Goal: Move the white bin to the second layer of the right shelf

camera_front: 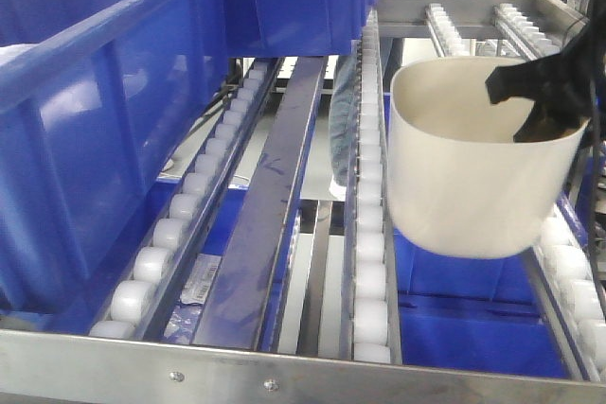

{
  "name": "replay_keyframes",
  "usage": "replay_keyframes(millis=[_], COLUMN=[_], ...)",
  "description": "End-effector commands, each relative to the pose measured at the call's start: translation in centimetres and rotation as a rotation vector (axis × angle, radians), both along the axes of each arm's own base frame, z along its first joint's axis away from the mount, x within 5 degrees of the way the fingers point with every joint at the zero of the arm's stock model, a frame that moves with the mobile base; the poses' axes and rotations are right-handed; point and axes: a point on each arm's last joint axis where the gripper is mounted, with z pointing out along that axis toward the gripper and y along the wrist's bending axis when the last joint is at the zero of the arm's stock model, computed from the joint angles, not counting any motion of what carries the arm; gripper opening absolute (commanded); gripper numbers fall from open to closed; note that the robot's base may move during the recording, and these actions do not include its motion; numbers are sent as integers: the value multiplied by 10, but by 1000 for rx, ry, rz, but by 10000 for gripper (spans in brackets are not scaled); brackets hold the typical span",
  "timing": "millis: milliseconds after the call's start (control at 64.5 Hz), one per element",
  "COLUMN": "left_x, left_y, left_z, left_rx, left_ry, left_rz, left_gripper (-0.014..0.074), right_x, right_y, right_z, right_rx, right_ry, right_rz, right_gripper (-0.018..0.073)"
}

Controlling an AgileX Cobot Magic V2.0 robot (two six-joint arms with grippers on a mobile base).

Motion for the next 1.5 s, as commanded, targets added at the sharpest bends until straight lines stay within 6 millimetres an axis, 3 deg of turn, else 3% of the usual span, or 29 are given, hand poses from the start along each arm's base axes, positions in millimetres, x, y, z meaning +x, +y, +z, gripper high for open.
replay_keyframes(millis=[0, 496, 713, 806, 1488], left_x=[0, 0, 0, 0, 0], left_y=[0, 0, 0, 0, 0], left_z=[-4, -4, -4, -4, -4], left_rx=[-10, -10, -10, -10, -10], left_ry=[-61, -61, -61, -61, -61], left_rz=[2, 2, 2, 2, 2], left_gripper=[85, 85, 85, 85, 85], right_x=[9, 11, 11, 11, -16], right_y=[3, 3, 3, 3, -2], right_z=[21, 16, 18, 19, 78], right_rx=[29, 30, 33, 34, 72], right_ry=[-125, -122, -134, -138, -325], right_rz=[10, 11, 12, 12, 12], right_gripper=[70, 85, 377, 454, 456])
